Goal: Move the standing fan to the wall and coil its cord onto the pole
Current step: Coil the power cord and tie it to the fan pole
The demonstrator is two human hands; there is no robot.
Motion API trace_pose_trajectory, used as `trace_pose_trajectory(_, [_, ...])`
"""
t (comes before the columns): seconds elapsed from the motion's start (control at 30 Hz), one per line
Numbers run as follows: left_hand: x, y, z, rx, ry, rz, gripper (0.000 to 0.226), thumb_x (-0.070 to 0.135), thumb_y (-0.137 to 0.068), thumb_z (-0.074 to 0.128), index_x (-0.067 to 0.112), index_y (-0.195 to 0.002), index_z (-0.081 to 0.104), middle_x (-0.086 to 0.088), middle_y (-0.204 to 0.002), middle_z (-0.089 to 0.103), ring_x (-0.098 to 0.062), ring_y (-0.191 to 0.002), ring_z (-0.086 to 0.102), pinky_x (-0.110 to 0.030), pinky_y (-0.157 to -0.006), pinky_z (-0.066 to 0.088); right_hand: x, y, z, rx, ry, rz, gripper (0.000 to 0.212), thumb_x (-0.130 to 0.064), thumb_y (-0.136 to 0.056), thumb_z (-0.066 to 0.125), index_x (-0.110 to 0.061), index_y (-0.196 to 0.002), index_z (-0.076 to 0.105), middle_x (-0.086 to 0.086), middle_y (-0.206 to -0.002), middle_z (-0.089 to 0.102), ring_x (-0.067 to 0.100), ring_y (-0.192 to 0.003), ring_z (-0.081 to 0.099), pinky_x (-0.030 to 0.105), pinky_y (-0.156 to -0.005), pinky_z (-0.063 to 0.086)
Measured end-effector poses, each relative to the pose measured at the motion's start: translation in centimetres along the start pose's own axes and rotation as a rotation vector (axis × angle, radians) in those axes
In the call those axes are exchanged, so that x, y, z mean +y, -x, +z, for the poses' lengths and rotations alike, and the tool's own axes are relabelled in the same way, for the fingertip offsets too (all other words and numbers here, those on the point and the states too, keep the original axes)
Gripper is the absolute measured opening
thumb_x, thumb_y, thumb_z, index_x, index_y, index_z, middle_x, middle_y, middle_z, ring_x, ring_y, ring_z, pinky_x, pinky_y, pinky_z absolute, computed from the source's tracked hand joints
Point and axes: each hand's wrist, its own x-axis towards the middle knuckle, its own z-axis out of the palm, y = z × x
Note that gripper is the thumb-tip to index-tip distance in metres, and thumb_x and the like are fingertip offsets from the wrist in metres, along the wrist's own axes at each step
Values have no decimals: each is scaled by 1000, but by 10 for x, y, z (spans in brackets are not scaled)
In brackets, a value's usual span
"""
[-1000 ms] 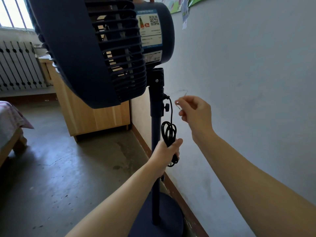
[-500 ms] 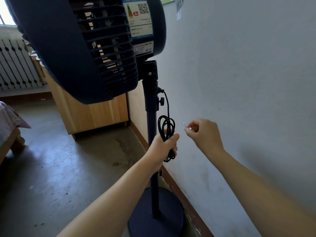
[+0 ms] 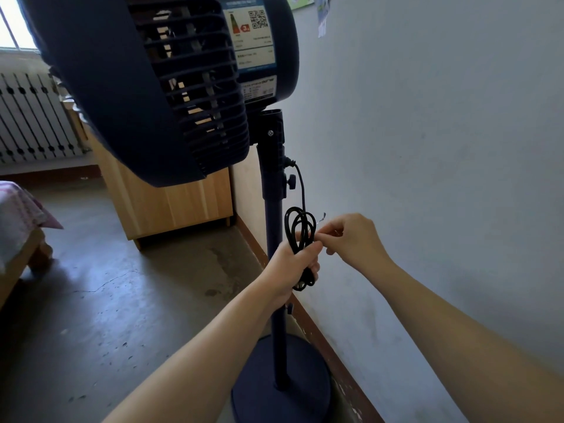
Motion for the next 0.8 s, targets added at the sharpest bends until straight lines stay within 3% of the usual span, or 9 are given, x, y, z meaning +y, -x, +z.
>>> trace_pose_trajectory(0.27, [0, 0, 2, -26, 44, 20, 13, 15, -94, 55, 5, -102, 57, 4, -58, 47, -8, -54, 51, -25, -57, 49, 1, -4, -7, -179, -125, 236, 22, -31, -76, 73, -18, -61, 64, -6, -49, 47, 7, -45, 40, 18, -44, 30])
trace_pose_trajectory(0.5, [0, 1, 1, -14, 129, 2, 8, 13, -94, 54, 6, -94, 56, 1, -58, 45, -10, -52, 49, -23, -54, 48, 9, 4, -6, -251, -224, 270, 20, -34, -83, 66, -15, -77, 67, 0, -65, 55, 14, -60, 47, 21, -51, 39])
trace_pose_trajectory(0.7, [-3, 0, 3, 10, 161, 21, 18, 13, -91, 58, 15, -73, 57, 4, -53, 47, -11, -51, 49, -24, -54, 48, 14, 5, -4, -98, -218, 249, 23, -33, -80, 69, -12, -71, 69, -3, -55, 56, 10, -48, 48, 19, -49, 38])
trace_pose_trajectory(0.8, [-4, -1, -2, 25, 126, 31, 20, 13, -91, 59, 15, -74, 50, 4, -54, 47, -12, -52, 50, -25, -55, 49, 21, 7, -5, 81, 7, 163, 22, -28, -79, 68, -8, -68, 69, -6, -51, 54, 7, -47, 48, 16, -47, 32])
